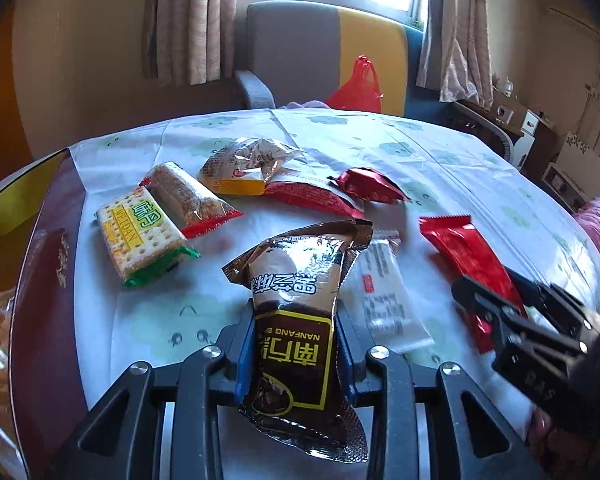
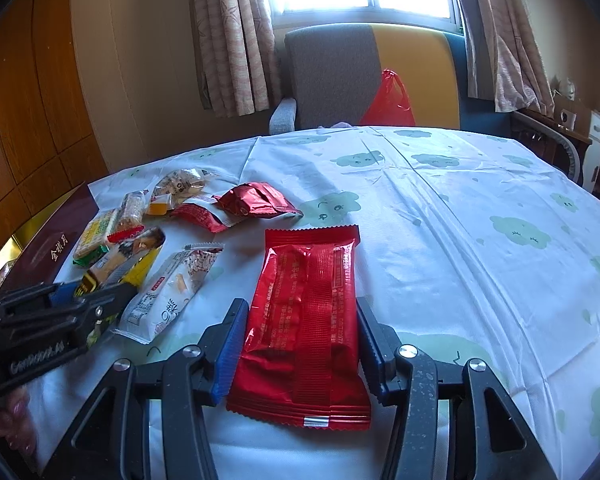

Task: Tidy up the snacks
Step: 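Grasp the brown chocolate pack with the left tool while the right tool holds the red bar, then carry the chocolate pack and the red bar over the gold tin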

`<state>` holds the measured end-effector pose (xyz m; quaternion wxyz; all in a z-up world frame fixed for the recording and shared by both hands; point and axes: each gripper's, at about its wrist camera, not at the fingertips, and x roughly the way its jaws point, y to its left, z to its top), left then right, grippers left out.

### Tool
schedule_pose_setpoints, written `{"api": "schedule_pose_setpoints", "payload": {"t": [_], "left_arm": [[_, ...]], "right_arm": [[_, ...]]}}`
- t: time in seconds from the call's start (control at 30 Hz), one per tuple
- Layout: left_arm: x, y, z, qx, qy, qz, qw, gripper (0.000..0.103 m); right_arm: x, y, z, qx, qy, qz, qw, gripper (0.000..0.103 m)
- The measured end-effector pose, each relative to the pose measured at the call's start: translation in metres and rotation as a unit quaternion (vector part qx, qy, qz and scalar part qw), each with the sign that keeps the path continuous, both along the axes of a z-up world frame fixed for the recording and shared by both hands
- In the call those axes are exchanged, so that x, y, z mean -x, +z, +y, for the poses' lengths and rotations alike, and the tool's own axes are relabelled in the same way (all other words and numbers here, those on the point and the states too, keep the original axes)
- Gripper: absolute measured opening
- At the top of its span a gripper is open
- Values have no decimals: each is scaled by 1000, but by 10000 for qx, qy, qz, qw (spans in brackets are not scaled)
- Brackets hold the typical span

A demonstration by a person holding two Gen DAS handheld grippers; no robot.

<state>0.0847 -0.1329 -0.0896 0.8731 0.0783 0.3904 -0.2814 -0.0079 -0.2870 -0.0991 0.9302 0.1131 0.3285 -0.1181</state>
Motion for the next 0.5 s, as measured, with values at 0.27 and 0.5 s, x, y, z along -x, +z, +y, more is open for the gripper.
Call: {"api": "schedule_pose_setpoints", "payload": {"t": [0.27,0.5], "left_arm": [[31,6,20,160,-47,6,9999,34],[49,16,40,310,-69,-32,9995,33]], "right_arm": [[4,4,-5,-189,-52,43,9998,47],[21,9,-12,-627,-216,75,9978,44]]}}
